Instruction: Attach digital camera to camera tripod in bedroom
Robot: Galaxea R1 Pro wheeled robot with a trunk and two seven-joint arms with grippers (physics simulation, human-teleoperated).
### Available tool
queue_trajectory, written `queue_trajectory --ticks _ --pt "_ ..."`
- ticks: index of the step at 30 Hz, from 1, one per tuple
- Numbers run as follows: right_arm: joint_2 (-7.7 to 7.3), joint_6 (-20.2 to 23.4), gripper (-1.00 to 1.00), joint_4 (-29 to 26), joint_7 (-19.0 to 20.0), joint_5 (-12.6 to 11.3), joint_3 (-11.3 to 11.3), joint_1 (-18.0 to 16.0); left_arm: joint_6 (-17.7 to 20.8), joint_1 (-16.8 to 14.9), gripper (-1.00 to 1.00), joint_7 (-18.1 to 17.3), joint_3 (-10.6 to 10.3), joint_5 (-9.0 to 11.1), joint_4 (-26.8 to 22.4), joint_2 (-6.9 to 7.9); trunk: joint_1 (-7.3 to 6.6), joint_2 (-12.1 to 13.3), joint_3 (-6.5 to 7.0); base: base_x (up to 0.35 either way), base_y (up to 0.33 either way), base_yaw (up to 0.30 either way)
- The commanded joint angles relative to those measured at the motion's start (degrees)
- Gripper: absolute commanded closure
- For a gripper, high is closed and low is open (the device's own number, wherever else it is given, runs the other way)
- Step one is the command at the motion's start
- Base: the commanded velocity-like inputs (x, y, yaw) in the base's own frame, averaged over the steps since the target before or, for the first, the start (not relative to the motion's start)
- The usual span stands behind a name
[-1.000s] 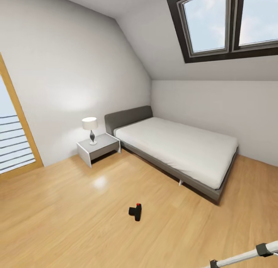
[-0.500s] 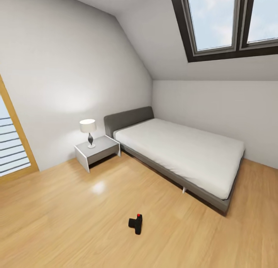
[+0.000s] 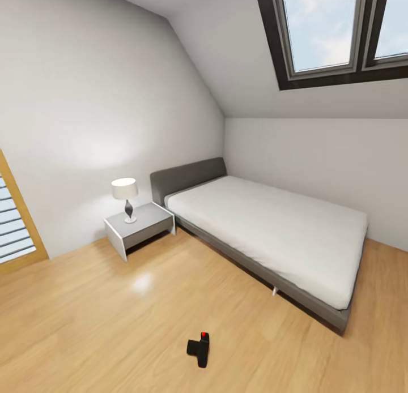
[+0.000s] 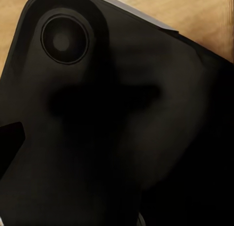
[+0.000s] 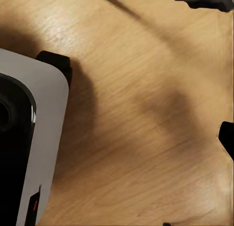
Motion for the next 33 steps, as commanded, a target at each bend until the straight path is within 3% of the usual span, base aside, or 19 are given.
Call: queue_trajectory --ticks 1,11,21,33 --pt "-0.02 -0.34 -1.0 0.19 -0.02 0.37 -0.35 -0.08 -0.11 0.01 -1.0 -0.02 0.15 0.12 -0.05 -0.02 0.03 -0.02 -0.05 0.324 0.0 0.0" --pt "0.62 -0.43 -1.0 0.26 -2.19 0.25 -0.42 -0.08 -0.56 0.01 -1.0 -0.02 -0.04 0.0 -0.05 -0.01 0.03 -0.02 -0.05 0.323 0.047 0.0" --pt "5.59 -0.48 -1.0 0.28 -9.51 0.36 -0.45 0.54 -0.72 0.0 -1.0 -0.02 -0.07 -0.01 -0.05 -0.03 0.03 -0.02 -0.05 0.323 0.089 0.0" --pt "5.78 -0.67 -1.0 0.22 -10.06 0.43 -0.36 0.86 -0.96 0.01 -1.0 -0.02 -0.15 -0.1 -0.11 -0.09 0.03 -0.02 -0.05 0.262 0.081 0.0"
